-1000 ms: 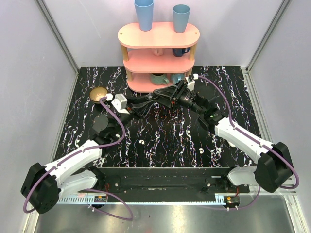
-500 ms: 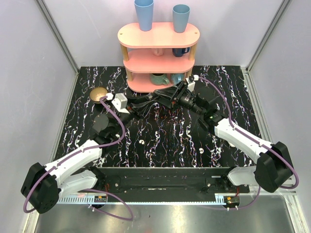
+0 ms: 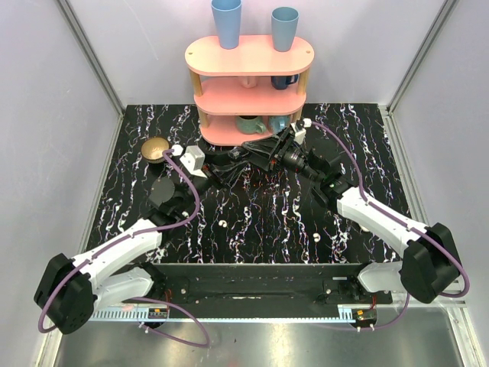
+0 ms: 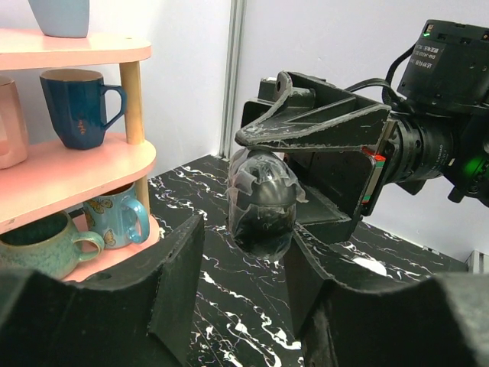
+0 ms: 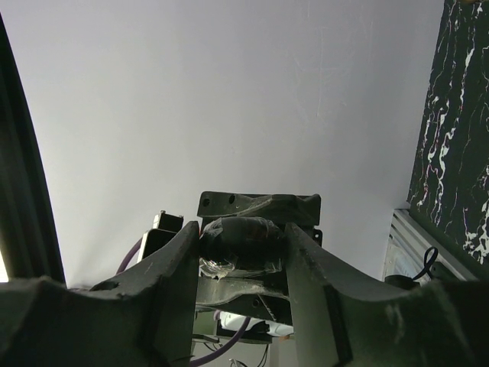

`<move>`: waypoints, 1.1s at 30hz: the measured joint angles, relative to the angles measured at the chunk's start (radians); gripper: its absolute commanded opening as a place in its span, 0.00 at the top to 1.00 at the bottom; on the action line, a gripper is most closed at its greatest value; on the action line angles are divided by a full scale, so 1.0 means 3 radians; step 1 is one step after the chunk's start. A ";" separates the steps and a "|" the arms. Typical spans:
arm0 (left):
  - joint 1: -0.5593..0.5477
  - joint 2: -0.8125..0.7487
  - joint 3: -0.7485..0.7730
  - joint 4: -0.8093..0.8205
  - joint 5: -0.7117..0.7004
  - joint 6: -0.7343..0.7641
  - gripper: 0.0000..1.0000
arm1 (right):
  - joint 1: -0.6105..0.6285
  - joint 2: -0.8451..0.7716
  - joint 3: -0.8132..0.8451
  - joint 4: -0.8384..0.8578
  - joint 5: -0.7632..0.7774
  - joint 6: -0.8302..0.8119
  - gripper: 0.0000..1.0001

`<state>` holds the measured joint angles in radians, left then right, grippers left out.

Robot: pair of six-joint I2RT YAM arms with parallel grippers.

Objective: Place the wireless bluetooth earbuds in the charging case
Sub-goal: Pass from the left arm to the right, then pass from the right arm to the left

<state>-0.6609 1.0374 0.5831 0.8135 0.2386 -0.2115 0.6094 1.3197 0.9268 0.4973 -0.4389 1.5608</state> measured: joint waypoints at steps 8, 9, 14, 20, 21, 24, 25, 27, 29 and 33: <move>-0.0006 0.0048 0.0000 0.0094 -0.0003 -0.0033 0.48 | -0.0004 0.0000 -0.0019 0.0001 -0.0003 0.0025 0.86; -0.0006 0.0055 0.0000 0.0123 -0.0001 -0.0038 0.49 | -0.0005 0.0000 -0.0019 0.0003 -0.0003 0.0025 0.86; -0.0006 0.0086 0.0000 0.0256 -0.0003 -0.0084 0.52 | -0.0006 0.0000 -0.0019 0.0001 -0.0003 0.0027 0.86; -0.0010 0.0128 0.0000 0.0341 0.0000 -0.0121 0.68 | -0.0008 0.0000 -0.0019 0.0001 0.0000 0.0033 0.85; -0.0011 0.0134 0.0000 0.0345 0.0000 -0.0123 0.70 | -0.0011 0.0000 -0.0022 0.0003 -0.0001 0.0034 0.86; -0.0019 0.0150 0.0000 0.0354 0.0003 -0.0135 0.77 | -0.0017 0.0001 -0.0038 0.0014 0.0000 0.0052 0.85; -0.0019 0.0153 0.0000 0.0350 0.0003 -0.0137 0.80 | -0.0020 0.0001 -0.0042 0.0014 -0.0001 0.0060 0.85; -0.0020 0.0155 0.0000 0.0351 0.0003 -0.0137 0.91 | -0.0022 0.0001 -0.0043 0.0017 -0.0001 0.0062 0.77; -0.0022 0.0155 0.0000 0.0351 0.0003 -0.0137 1.00 | -0.0022 0.0001 -0.0043 0.0020 -0.0001 0.0061 0.54; -0.0023 0.0155 0.0000 0.0346 0.0005 -0.0134 1.00 | -0.0028 0.0001 -0.0043 0.0027 -0.0004 0.0025 0.32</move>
<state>-0.6678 1.0840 0.5831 0.9173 0.2401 -0.2516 0.6010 1.3201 0.9138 0.5053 -0.4400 1.5684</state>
